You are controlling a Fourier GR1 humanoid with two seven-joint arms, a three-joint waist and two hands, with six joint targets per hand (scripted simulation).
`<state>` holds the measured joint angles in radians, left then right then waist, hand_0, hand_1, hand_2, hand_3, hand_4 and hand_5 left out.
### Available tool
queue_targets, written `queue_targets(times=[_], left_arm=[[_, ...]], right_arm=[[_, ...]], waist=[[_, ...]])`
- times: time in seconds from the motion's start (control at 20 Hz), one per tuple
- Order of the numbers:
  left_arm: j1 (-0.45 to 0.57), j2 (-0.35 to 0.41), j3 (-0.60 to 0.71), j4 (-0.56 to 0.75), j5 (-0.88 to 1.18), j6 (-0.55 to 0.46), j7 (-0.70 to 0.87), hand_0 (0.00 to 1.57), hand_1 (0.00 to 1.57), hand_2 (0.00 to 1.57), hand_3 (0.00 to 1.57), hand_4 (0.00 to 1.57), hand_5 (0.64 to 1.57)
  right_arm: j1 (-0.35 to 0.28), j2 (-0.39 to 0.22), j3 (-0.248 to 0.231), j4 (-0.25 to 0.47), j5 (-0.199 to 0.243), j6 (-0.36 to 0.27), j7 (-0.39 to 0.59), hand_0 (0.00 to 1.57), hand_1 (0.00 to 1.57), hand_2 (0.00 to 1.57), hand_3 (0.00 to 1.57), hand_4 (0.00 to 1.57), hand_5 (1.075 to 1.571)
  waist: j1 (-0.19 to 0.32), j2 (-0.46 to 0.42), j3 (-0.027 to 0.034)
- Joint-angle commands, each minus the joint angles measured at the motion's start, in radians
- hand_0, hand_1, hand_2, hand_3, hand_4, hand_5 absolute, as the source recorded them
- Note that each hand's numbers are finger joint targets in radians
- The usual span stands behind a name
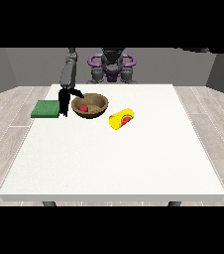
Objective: Pick the cup and pour the ball into the bowl, then pick the bowl and place it on the pad
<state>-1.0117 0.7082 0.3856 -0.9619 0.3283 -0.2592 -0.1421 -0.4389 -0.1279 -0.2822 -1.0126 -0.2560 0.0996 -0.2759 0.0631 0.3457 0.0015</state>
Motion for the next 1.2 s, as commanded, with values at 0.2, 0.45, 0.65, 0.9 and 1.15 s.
queue_targets(times=[0.2, 0.45, 0.65, 0.9, 1.15], left_arm=[[-0.023, 0.061, 0.02, -0.035, 0.038, -0.039, 0.029, 0.0, 0.0, 0.0, 0.0, 0.0, 1.534], [-0.076, 0.036, 0.007, -0.092, 0.052, 0.006, 0.066, 0.0, 0.0, 0.0, 0.0, 0.0, 1.529], [-0.076, 0.053, 0.008, -0.099, 0.062, 0.011, 0.109, 0.0, 0.0, 0.0, 0.0, 0.0, 1.532], [-0.083, 0.059, 0.006, -0.056, 0.072, -0.027, 0.104, 0.0, 0.0, 0.0, 0.0, 0.0, 1.54], [-0.15, 0.094, 0.005, -0.044, 0.088, -0.041, 0.143, 0.0, 0.0, 0.0, 0.0, 0.0, 1.538]], right_arm=[[-0.115, -0.046, -0.068, 0.196, -0.034, 0.012, -0.073, 0.0, 0.0, 0.0, 0.0, 0.38, 1.571], [-0.138, -0.027, -0.056, 0.249, -0.002, -0.021, -0.138, 0.0, 0.0, 0.0, 0.0, 0.31, 1.567], [-0.141, -0.036, -0.062, 0.268, -0.019, -0.009, -0.124, 0.0, 0.0, 0.0, 0.0, 0.31, 1.568], [-0.121, 0.066, 0.003, 0.216, 0.036, -0.121, -0.103, 0.0, 0.0, 0.0, 0.0, 0.43, 1.569], [-0.206, 0.06, 0.007, 0.23, 0.053, -0.196, -0.022, 0.0, 0.0, 0.0, 0.0, 0.42, 1.57]], waist=[[0.026, 0.053, -0.0005], [0.051, 0.099, 0.0], [0.057, 0.063, -0.0002], [0.074, 0.031, -0.002], [0.087, 0.045, -0.0014]])
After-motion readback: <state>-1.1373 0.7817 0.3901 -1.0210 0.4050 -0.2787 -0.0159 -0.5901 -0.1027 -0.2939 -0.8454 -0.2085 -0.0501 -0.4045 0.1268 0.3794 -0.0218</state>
